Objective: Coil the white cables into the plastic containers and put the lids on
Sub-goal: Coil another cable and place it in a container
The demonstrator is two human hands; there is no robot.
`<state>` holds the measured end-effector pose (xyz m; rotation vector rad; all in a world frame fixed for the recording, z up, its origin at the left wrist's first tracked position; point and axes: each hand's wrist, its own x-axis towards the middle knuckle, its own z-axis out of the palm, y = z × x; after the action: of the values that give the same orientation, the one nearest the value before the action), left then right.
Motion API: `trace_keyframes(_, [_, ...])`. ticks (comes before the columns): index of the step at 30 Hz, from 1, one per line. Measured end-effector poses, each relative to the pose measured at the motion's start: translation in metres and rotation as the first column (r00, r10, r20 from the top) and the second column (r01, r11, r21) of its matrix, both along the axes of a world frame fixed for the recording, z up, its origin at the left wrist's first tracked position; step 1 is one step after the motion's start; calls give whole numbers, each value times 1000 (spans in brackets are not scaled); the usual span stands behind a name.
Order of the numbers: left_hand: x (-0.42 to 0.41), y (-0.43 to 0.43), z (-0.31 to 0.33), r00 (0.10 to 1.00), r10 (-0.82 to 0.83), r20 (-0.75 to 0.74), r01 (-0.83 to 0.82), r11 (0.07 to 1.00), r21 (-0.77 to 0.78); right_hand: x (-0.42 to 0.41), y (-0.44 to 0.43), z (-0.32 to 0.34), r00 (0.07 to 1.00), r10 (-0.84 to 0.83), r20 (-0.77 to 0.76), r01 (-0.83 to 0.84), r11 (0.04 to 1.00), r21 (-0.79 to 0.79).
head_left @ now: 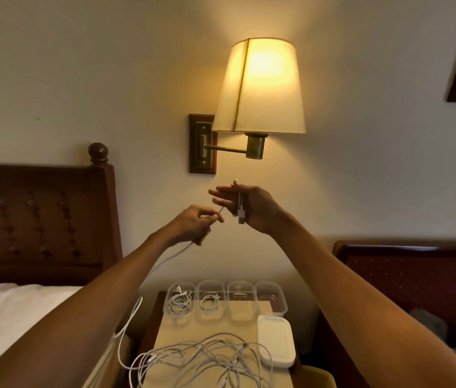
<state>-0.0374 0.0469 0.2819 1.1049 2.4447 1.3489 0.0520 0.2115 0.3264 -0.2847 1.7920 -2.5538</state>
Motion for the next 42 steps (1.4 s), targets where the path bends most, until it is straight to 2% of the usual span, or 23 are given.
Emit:
trace_keyframes(2, [16, 9, -6, 994, -48, 96, 56, 995, -83, -7, 1, -1, 999, -47, -18, 47, 999, 21])
trace_keyframes(4, [32, 16, -4, 987, -100, 125, 119, 981, -156, -12, 5, -3, 994, -105, -31, 106, 993, 49])
trace_keyframes(8, [44, 19, 18, 987, -123, 101, 149, 936, -320, -18, 15, -16, 980, -190, -59, 198, 962, 190])
trace_keyframes(12, [54, 21, 47, 986, -156, 63, 168, 876, -453, -18, 13, -21, 966, -241, -92, 256, 938, 233])
trace_keyframes(14, [53, 17, 61, 982, -183, 43, 181, 862, -473, -17, 14, -23, 962, -261, -75, 272, 912, 307])
trace_keyframes(17, [43, 7, 82, 974, -226, -7, 204, 890, -407, -13, 20, -32, 976, -217, -10, 200, 883, 424])
trace_keyframes(22, [24, 3, 95, 958, -169, -231, 98, 951, -292, -2, 13, -34, 976, 1, 218, -65, 957, 284])
trace_keyframes(25, [16, 4, 91, 958, -103, -267, 60, 984, -167, 4, 14, -32, 958, 141, 249, -201, 952, 232])
trace_keyframes(29, [8, 4, 74, 966, -60, -252, 65, 998, 10, 10, 17, -30, 972, 191, 139, -225, 930, 290])
trace_keyframes(33, [2, 4, 46, 985, -22, -170, 49, 987, 154, 14, 23, -27, 988, 147, 47, -154, 965, 213])
trace_keyframes(37, [-5, 2, 14, 998, -20, -66, 34, 976, 213, 15, 23, -28, 986, 149, 68, -156, 981, 114])
trace_keyframes(42, [-7, 1, -9, 999, 36, -25, -29, 976, 216, 17, 21, -31, 984, 164, 68, -160, 986, -53])
